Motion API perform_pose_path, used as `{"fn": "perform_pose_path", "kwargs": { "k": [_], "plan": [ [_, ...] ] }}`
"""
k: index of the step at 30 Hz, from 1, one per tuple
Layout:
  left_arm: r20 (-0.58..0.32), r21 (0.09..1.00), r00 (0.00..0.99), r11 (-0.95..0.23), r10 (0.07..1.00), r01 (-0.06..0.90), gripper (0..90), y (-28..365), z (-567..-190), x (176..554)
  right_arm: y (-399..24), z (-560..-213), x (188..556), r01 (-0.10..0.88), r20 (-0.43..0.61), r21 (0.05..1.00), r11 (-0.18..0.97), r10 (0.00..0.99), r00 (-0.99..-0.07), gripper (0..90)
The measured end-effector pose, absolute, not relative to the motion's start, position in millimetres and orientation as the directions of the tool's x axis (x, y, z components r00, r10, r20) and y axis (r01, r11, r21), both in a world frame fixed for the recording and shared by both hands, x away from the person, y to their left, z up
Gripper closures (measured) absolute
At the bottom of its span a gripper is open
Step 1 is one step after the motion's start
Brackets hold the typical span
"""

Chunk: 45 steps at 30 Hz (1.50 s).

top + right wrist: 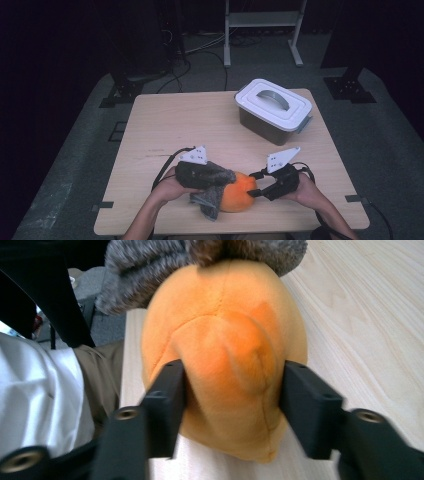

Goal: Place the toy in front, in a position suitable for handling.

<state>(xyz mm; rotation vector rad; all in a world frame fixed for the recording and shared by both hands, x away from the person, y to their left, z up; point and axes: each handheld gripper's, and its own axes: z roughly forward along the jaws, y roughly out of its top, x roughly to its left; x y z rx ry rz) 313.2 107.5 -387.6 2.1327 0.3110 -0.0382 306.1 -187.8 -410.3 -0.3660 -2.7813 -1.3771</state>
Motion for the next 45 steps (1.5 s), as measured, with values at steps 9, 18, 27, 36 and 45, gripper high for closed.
{"fn": "perform_pose_path", "kwargs": {
  "k": [9, 18, 27, 36, 45],
  "plan": [
    [-0.150, 0.828, 0.971, -0.512, 0.188, 0.227, 71.3, 103, -385, 311, -184, -414, 302, 0.190, 0.096, 0.783, 0.592, 0.187, -0.978, 51.1],
    [-0.100, 0.842, 0.982, -0.512, 0.162, 0.170, 71.3, 88, -367, 311, -175, -406, 296, 0.104, 0.017, 0.802, 0.589, 0.151, -0.988, 56.2],
    [-0.151, 0.822, 0.971, -0.522, 0.186, 0.228, 71.2, 98, -384, 316, -192, -415, 301, 0.137, 0.043, 0.789, 0.599, 0.168, -0.985, 57.5],
    [-0.181, 0.819, 0.965, -0.514, 0.187, 0.254, 71.0, 112, -394, 312, -197, -419, 308, 0.264, 0.170, 0.765, 0.587, 0.211, -0.963, 35.4],
    [-0.166, 0.825, 0.971, -0.515, 0.171, 0.232, 71.0, 107, -386, 310, -194, -417, 298, 0.172, 0.073, 0.777, 0.605, 0.185, -0.980, 56.6]
  ]
}}
